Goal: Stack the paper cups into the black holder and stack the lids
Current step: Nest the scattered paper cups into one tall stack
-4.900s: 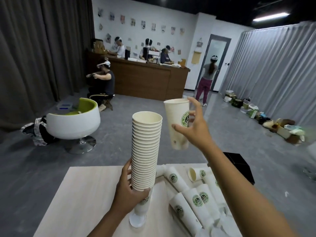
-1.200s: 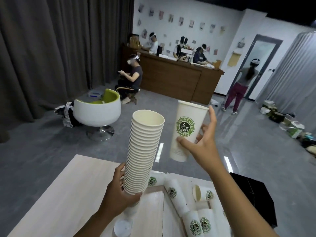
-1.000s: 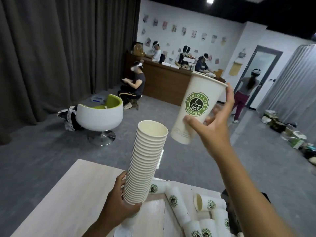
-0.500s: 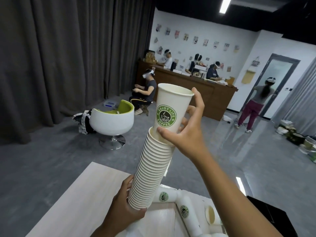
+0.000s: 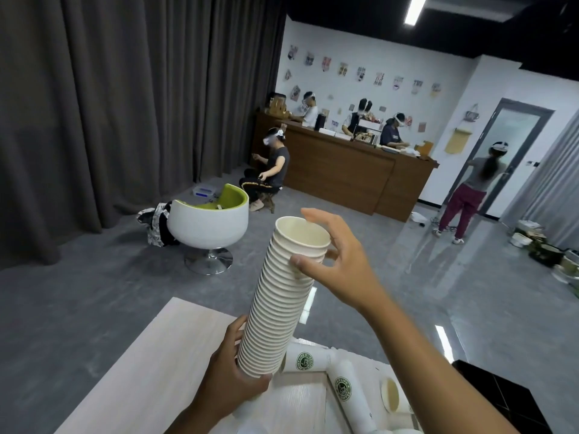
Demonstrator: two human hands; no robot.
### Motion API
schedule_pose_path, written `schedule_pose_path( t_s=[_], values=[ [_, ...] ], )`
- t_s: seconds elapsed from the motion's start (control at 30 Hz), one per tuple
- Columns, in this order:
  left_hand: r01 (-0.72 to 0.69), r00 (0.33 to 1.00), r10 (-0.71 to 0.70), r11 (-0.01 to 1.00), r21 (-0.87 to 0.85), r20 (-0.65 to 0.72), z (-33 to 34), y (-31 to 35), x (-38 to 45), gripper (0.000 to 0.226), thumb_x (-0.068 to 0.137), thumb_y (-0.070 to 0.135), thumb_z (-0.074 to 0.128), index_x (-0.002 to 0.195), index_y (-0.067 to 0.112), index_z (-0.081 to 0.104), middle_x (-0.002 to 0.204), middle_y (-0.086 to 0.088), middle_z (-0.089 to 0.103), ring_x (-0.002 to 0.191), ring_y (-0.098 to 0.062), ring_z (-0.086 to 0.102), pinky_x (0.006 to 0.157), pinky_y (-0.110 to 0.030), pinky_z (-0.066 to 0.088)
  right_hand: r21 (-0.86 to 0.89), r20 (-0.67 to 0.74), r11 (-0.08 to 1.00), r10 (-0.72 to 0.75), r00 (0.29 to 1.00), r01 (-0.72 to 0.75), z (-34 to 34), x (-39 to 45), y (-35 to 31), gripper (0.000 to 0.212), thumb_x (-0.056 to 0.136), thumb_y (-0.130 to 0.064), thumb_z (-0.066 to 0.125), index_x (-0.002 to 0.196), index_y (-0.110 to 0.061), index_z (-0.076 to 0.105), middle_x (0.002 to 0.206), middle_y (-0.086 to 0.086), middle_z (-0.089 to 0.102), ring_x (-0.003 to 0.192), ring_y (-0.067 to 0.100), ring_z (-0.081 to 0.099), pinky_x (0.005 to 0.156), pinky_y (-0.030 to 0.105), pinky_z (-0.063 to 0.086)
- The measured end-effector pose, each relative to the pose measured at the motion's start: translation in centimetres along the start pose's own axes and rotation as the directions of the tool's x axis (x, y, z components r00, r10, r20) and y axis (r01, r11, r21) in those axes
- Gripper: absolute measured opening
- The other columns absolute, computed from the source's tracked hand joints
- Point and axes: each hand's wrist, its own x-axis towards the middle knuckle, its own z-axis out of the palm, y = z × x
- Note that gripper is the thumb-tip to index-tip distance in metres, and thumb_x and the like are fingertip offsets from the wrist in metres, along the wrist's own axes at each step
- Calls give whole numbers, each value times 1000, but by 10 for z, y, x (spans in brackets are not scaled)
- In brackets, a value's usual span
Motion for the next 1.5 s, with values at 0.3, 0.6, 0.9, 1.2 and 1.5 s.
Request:
schedule_pose_path(
  t_s=[0.3, 0.6, 0.9, 1.2, 1.5],
  values=[
    [-34, 996, 29, 997, 67, 84, -5, -10, -4, 106, 51, 37, 100, 128, 70, 35, 122, 42, 58, 115, 1, 62, 86, -14, 55, 78, 17, 994, 79, 997, -80, 11, -15, 19, 77, 84, -38, 84, 149, -39, 43, 148, -18, 47, 137, 5, 48, 105, 33, 49],
    [49, 991, -61, 994, 98, 116, -5, -18, -13, 109, 59, 24, 100, 141, 52, 33, 129, 31, 52, 118, -9, 63, 89, -18, 56, 273, 84, 936, 205, 975, -220, 23, -30, 42, 101, 81, -20, 86, 159, -34, 24, 142, -7, 49, 116, -6, 60, 82, 16, 53],
    [65, 988, -83, 988, 139, 133, 13, -36, -6, 116, 52, 30, 100, 142, 41, 27, 128, 23, 52, 117, -17, 62, 83, -11, 56, 278, 91, 928, 232, 968, -248, 24, -46, 62, 106, 79, -17, 89, 158, -35, 21, 136, -15, 47, 116, -6, 61, 85, 27, 59],
    [131, 986, -151, 967, 219, 75, 1, -56, 7, 120, 60, 13, 100, 154, 31, 27, 136, 6, 55, 121, -19, 60, 99, -38, 55, 274, 142, 926, 226, 964, -258, 46, -42, 79, 112, 77, -19, 91, 160, -34, 17, 142, 2, 51, 128, 14, 58, 102, 43, 56],
    [165, 985, -171, 975, 150, 26, -23, -69, 23, 113, 61, 11, 100, 145, 35, 28, 126, 20, 53, 104, -1, 63, 70, -13, 57, 226, 204, 931, 242, 949, -286, 65, -32, 113, 105, 79, -24, 89, 158, -39, 22, 142, -4, 52, 125, 18, 60, 99, 43, 56]
  ],
)
